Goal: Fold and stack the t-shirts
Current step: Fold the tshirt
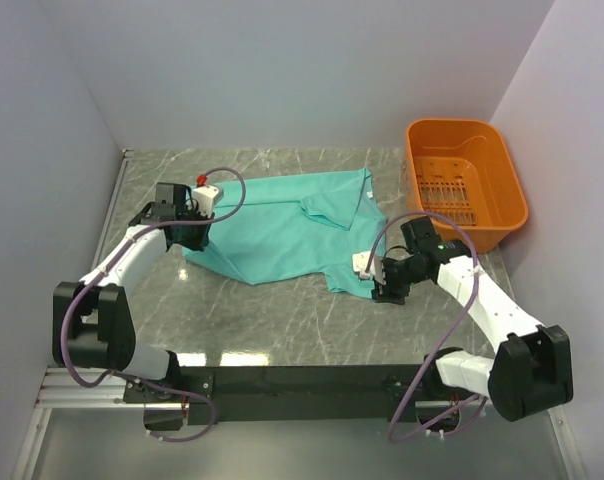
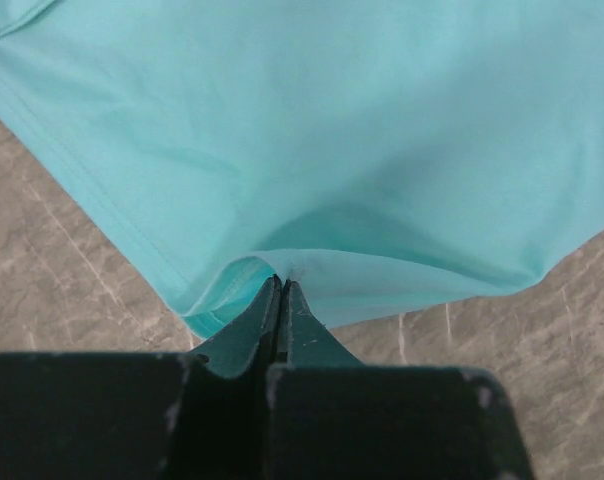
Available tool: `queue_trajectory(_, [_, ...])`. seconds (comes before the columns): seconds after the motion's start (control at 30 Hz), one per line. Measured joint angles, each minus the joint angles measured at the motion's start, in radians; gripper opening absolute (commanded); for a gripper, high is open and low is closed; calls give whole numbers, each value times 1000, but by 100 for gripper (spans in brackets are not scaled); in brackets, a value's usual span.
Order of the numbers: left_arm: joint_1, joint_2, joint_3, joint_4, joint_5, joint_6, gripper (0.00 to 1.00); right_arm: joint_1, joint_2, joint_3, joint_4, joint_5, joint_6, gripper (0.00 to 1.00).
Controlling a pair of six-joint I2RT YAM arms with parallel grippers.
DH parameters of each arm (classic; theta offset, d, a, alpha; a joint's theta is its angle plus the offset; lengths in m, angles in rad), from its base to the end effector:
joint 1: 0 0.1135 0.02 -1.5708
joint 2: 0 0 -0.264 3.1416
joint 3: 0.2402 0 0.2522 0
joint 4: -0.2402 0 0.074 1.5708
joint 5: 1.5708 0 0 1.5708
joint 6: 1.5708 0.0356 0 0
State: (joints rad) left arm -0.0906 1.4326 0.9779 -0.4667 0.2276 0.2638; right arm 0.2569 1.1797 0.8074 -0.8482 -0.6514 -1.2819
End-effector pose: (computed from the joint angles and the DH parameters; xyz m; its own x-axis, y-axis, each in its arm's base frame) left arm 0.2938 -0.0348 0.2347 -0.7073 0.3193 -0.6307 0.4231 0.9059 -0.0158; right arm 0.1923 0.0728 0.2282 0.1278 -0.7546 -0.6436 -0.9857 -0.0247 -0.1667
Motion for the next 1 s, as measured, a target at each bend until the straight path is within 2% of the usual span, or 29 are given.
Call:
queue_trajectory(0.17, [-8,0,-18,7,5,-6,1,27,32,-40,21,77,-86,59])
queue_trajectory(0.67, [-11,-1,-39,19,12,-18,1,76,230,-75,201,210,-39,51])
queue_trajectory(0.87, [-11,-17,-42,22,13,-18,1,95,271,-71,236,225,0,24])
queue_trajectory(0.9, [-11,-23,-43,23,13,-18,1,96,271,-71,240,227,5,16])
queue_trajectory(1.0, [-11,-42,-43,26,13,-18,1,96,266,-71,247,237,25,10])
